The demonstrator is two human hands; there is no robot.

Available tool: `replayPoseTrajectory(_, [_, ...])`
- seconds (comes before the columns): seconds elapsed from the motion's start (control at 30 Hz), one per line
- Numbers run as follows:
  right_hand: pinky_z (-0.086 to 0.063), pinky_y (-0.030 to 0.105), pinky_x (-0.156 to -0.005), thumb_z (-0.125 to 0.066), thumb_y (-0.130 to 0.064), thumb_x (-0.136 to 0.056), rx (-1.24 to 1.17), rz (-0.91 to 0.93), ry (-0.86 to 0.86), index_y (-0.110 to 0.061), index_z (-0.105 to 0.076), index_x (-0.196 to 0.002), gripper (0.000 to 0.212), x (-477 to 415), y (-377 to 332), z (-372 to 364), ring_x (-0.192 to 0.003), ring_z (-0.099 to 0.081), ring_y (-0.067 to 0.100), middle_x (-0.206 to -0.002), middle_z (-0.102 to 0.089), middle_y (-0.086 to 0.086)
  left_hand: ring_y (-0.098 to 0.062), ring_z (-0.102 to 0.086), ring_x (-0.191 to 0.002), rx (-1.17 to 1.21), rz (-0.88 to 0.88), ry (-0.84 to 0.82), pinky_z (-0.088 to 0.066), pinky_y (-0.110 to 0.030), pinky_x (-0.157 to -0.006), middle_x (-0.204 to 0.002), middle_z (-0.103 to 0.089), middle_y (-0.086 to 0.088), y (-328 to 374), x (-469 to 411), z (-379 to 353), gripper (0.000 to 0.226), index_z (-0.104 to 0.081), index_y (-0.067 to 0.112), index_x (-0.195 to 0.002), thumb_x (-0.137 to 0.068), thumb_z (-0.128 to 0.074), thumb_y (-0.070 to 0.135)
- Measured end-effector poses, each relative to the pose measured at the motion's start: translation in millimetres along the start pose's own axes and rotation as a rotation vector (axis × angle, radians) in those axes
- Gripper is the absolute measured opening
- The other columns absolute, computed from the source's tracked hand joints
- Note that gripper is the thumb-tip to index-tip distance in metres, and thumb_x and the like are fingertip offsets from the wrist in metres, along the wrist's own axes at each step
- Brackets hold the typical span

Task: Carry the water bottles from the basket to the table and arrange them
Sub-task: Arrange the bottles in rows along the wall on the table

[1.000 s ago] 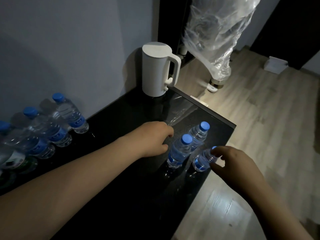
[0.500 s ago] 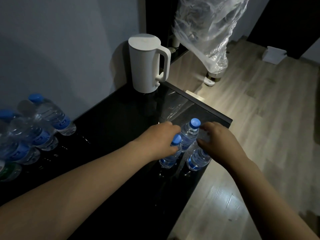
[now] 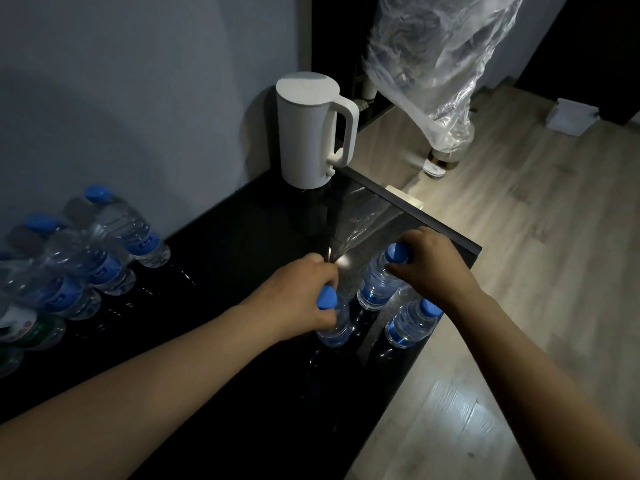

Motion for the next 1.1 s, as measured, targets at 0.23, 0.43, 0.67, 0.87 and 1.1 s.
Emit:
replayPoseTrajectory(0.23, [-0.044,0.021,-0.065,-0.072,-0.031,-0.08,-0.006,0.111,0.033,-0.015,-0.06,-0.097,0.027,-11,-37,11,-0.077,-0.055,0.013,-0.088,-0.058,-0.002,-0.009,-0.055,-0.077,-0.021,0.068,0.026,-0.05,-0.025,-0.066,-0.09,-0.05,0.009,-34,25,26,0.023,-0.06,0.024,-0.084,-0.067,-0.071,0.035])
replayPoseTrajectory(0.43, [-0.037,0.019,-0.052,-0.073,-0.035,-0.077,-0.024,0.172,0.057,-0.014,-0.059,-0.083,0.026,-36,-91,17,-0.062,-0.05,0.005,-0.072,-0.055,-0.004,-0.007,-0.054,-0.076,-0.006,0.14,0.085,-0.045,-0.02,-0.063,-0.088,-0.05,0.01,-66,57,57,0.02,-0.06,0.027,-0.082,-0.066,-0.071,0.034])
replayPoseTrajectory(0.67, [-0.034,0.018,-0.056,-0.073,-0.029,-0.078,-0.028,0.32,-0.043,-0.013,-0.063,-0.093,0.024,-70,-167,-9,-0.071,-0.052,0.012,-0.084,-0.059,0.0,-0.004,-0.054,-0.079,0.014,0.218,0.171,-0.051,-0.025,-0.071,-0.09,-0.05,0.011,-102,93,88,0.019,-0.061,0.029,-0.084,-0.069,-0.071,0.032])
replayPoseTrajectory(0.87, [-0.036,0.022,-0.069,-0.071,-0.027,-0.08,-0.011,0.424,-0.119,-0.014,-0.059,-0.109,0.033,-107,-225,-36,-0.086,-0.049,0.013,-0.099,-0.051,0.0,-0.005,-0.056,-0.079,0.045,0.288,0.263,-0.052,-0.028,-0.072,-0.089,-0.053,0.011,-136,119,111,0.018,-0.062,0.026,-0.082,-0.067,-0.071,0.029])
replayPoseTrajectory(1.1, [-0.046,0.027,-0.08,-0.069,-0.019,-0.082,-0.026,0.504,-0.186,-0.008,-0.059,-0.112,0.033,-146,-290,-65,-0.093,-0.054,0.018,-0.109,-0.057,0.009,-0.003,-0.053,-0.078,0.031,0.359,0.317,-0.047,-0.023,-0.069,-0.086,-0.052,0.014,-176,139,118,0.018,-0.063,0.025,-0.081,-0.064,-0.071,0.027])
Point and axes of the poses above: each hand's wrist, its own x-axis away from the middle knuckle, its own z-axis out of the back of the hand, y = z × x, the point moved 6 cm from there along -x, towards the middle knuckle
